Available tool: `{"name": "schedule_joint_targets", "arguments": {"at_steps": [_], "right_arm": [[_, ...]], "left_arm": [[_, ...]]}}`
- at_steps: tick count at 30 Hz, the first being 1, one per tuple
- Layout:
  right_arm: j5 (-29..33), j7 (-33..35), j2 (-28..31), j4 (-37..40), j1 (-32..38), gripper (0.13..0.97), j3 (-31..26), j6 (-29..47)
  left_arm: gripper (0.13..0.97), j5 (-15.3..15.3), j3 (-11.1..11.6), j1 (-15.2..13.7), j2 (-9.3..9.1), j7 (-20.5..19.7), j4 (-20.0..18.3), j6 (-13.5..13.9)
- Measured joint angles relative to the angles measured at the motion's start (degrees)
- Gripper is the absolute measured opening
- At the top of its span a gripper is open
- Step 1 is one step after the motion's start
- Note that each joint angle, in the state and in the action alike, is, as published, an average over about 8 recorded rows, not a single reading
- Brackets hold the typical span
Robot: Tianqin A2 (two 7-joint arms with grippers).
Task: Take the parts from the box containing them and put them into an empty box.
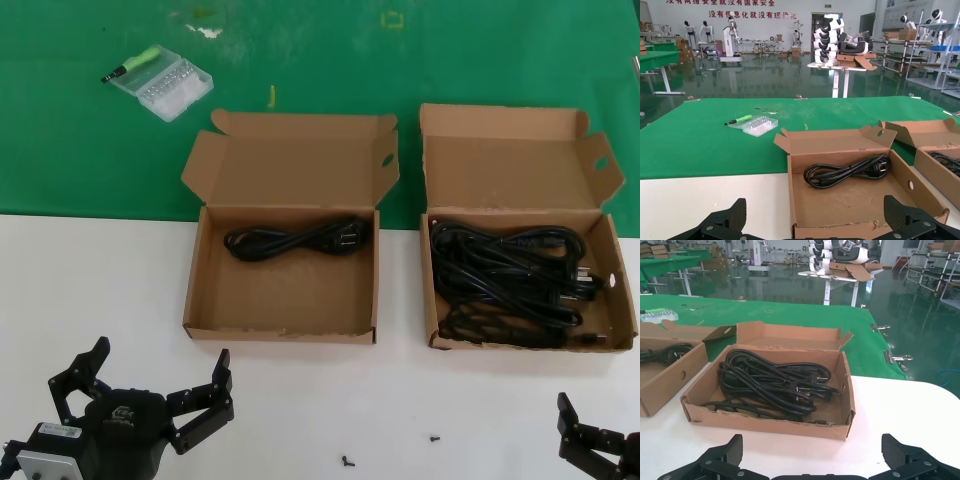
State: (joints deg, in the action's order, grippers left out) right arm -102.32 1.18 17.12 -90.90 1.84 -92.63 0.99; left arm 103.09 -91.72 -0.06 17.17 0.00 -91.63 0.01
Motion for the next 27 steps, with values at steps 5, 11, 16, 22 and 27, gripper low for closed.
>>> {"name": "schedule_joint_targets", "arguments": {"at_steps": [5, 11, 16, 22, 27], "right_arm": [[0.00, 0.00, 0.00, 0.00, 0.00, 0.966, 0.00, 0.00], [0.00, 0.00, 0.00, 0.00, 0.00, 0.966, 0.00, 0.00], [0.00, 0.00, 0.00, 0.00, 0.00, 0.966, 0.00, 0.00], [0.00, 0.00, 0.00, 0.00, 0.00, 0.966, 0.00, 0.00], [0.00, 0.00, 0.00, 0.00, 0.00, 0.966, 0.00, 0.00]], "left_arm": [[0.966, 0.00, 0.00, 0.00, 0.00, 0.00, 0.00, 0.00], [0.966, 0.00, 0.00, 0.00, 0.00, 0.00, 0.00, 0.00], [0.966, 0.00, 0.00, 0.00, 0.00, 0.00, 0.00, 0.00], [0.966, 0.00, 0.00, 0.00, 0.00, 0.00, 0.00, 0.00], [0.966, 0.00, 0.00, 0.00, 0.00, 0.00, 0.00, 0.00]]}}
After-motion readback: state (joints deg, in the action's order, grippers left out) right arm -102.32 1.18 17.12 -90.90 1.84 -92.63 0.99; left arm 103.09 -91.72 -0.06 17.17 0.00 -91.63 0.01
